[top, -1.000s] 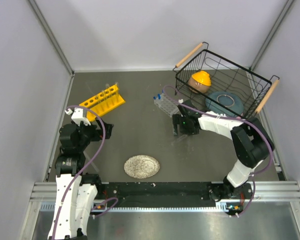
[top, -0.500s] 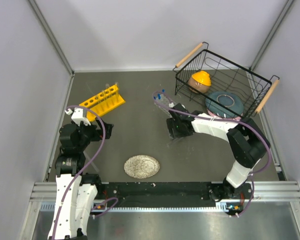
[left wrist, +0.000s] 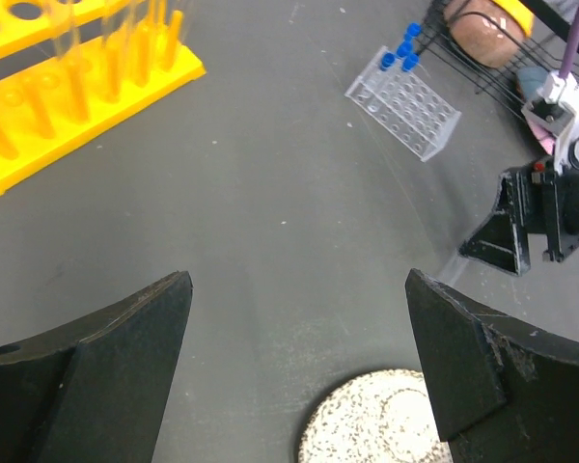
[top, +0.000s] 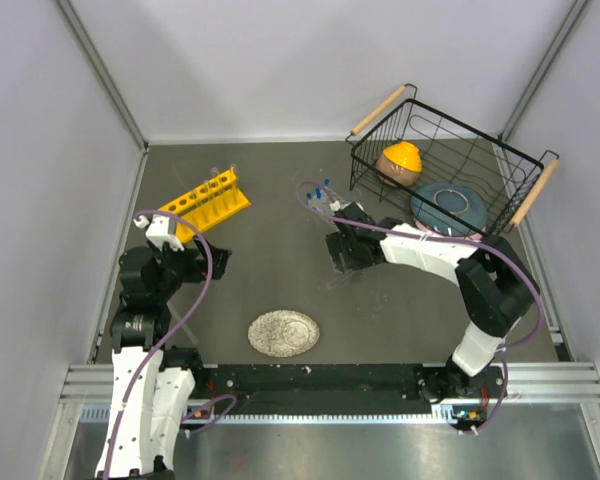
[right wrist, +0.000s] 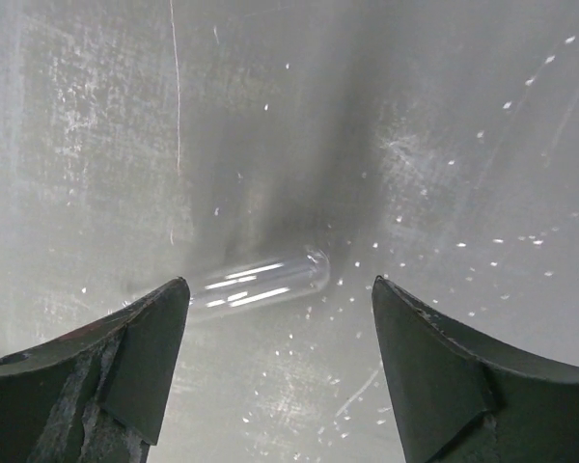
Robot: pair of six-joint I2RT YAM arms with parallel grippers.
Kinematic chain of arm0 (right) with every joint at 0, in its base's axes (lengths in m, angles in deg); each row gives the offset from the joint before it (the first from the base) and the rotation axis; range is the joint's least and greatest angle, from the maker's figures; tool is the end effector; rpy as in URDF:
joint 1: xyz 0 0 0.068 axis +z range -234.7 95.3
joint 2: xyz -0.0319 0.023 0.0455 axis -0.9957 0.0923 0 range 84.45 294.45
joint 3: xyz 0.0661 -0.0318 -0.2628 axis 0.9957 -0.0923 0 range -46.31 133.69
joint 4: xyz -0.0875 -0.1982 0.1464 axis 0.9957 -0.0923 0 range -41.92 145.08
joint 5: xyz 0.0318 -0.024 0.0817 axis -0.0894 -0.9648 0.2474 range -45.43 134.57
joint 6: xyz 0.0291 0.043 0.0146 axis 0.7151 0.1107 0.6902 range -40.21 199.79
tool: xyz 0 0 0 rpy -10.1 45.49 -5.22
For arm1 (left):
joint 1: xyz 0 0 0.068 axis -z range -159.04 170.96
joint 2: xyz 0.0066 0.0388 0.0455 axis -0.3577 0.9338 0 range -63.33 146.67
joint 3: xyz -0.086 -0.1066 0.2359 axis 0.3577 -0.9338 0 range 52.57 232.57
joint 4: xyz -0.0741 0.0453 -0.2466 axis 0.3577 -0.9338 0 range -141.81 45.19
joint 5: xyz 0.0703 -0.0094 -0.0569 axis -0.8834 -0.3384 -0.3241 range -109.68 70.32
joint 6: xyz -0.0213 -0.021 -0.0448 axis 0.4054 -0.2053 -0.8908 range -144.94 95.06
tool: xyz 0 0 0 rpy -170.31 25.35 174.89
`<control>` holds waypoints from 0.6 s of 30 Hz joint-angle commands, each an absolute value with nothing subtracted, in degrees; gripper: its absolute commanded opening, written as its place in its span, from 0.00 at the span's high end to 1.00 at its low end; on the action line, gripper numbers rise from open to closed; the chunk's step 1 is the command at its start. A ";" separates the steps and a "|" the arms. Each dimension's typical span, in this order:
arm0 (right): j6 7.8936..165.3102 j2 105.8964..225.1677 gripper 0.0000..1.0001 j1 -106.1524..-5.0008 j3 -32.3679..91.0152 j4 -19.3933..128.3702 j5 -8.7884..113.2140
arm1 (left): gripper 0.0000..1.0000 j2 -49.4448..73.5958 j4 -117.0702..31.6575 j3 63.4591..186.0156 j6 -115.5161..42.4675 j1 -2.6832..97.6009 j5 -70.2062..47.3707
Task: Organize the chemistry lab equipment
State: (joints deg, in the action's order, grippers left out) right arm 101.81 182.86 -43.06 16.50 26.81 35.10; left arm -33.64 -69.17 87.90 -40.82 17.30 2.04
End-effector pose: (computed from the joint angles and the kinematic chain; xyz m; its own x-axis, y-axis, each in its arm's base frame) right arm 0.2586 0.2222 0.1829 -0.8475 -0.2586 -0.4636 -0.3058 0.9517 0.0282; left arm 0.1306 -0.0049 0.2938 -0.3876 -0.2794 -0.8785 0.1917 0.9077 -0.3733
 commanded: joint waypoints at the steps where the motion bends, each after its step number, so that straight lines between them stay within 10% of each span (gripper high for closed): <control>1: 96.85 174.21 0.20 -42.43 19.43 27.40 30.34 | 0.04 -32.13 -64.33 87.02 -41.11 17.44 11.06; 9: 77.97 159.79 0.04 -44.62 20.49 27.57 38.40 | 0.08 -21.95 -63.09 87.63 -42.87 24.61 19.09; 18: 63.62 147.39 0.01 -63.32 11.35 25.11 86.20 | 0.07 -2.80 -64.15 97.82 -43.68 49.60 -1.90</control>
State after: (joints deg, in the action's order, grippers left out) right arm 70.33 149.36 -56.08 14.88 26.53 63.75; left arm -9.99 -66.09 90.76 -44.06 42.94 7.74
